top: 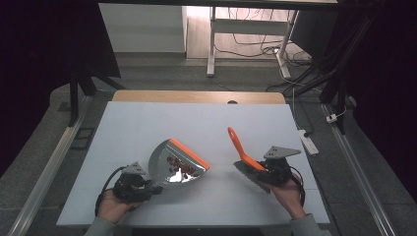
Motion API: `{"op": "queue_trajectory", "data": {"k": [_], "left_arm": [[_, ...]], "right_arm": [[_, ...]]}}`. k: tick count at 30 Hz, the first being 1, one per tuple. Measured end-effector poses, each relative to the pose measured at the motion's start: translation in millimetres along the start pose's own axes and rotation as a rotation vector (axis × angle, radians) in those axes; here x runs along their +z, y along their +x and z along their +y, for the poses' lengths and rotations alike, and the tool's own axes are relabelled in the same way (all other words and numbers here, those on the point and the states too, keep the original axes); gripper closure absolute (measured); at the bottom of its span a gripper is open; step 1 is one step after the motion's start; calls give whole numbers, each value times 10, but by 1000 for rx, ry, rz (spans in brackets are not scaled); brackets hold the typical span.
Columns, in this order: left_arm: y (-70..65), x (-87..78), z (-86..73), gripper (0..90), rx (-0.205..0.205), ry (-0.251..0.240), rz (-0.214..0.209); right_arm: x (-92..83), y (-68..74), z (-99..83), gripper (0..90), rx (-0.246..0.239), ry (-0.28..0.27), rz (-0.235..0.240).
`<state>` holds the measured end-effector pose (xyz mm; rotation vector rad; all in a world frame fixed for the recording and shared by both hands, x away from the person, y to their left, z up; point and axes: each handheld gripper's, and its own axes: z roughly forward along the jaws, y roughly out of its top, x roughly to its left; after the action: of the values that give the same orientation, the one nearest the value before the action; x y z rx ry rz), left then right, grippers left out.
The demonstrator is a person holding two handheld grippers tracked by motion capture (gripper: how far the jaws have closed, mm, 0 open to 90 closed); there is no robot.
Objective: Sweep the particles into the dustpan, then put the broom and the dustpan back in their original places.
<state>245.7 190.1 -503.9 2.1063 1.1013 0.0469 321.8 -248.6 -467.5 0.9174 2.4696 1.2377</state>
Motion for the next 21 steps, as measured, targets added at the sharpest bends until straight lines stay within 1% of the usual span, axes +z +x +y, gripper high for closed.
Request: {"op": "queue_trajectory", "data": {"k": [1,5,7,9,13,17,20,21], "left_arm": [[-9,0,6,619,-6,-3,8],[-24,-16,32,619,-6,-20,26],[-8,-28,33,618,-17,-32,34],[15,-28,30,618,-27,-36,51],[60,-33,25,619,-39,-36,67],[78,-65,4,618,-53,-52,72],[84,-81,-16,618,-54,-60,81],[91,-84,-27,618,-60,-62,89]], "right_arm": [[-5,-3,-6,708,0,0,-1],[-24,-25,-36,708,-12,11,-4],[-19,-54,-40,708,-9,12,1],[-4,-81,-45,708,-6,15,11],[34,-115,-60,708,-18,37,14],[48,-135,-83,708,13,53,11],[56,-109,-94,708,47,78,-12],[53,-97,-93,708,57,81,-14]]}}
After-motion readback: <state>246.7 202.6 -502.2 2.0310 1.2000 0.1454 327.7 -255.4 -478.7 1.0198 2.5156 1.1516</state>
